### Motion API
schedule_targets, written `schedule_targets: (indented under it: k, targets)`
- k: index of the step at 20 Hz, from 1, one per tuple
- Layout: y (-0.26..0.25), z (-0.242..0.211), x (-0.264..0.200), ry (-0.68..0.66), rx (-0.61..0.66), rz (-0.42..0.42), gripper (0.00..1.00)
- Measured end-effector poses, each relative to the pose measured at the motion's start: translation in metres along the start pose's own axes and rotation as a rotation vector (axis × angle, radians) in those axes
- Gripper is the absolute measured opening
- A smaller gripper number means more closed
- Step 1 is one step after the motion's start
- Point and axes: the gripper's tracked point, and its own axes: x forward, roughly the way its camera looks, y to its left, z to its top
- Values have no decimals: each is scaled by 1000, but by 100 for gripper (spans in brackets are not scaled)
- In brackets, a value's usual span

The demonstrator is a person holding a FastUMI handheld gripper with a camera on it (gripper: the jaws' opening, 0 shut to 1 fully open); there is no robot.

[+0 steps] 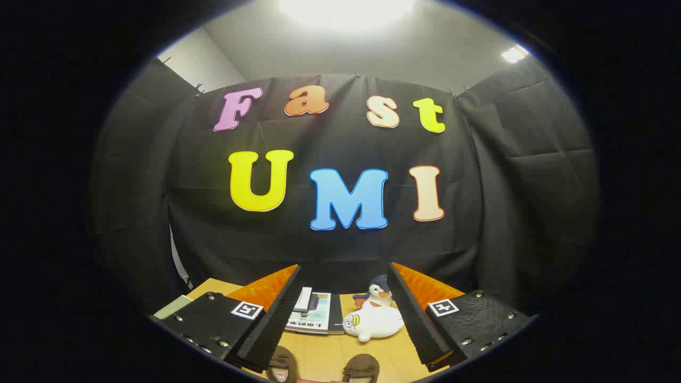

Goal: Open the storage box then place both shoes into the box .Put the left shoe in first, then the right shoe, with the right side of both shoes facing outward in a uniform manner.

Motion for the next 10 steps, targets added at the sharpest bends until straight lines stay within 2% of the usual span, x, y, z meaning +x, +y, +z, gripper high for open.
schedule_targets:
  k: [10]
  targets:
    - [14, 4, 10, -12, -1, 33, 97]
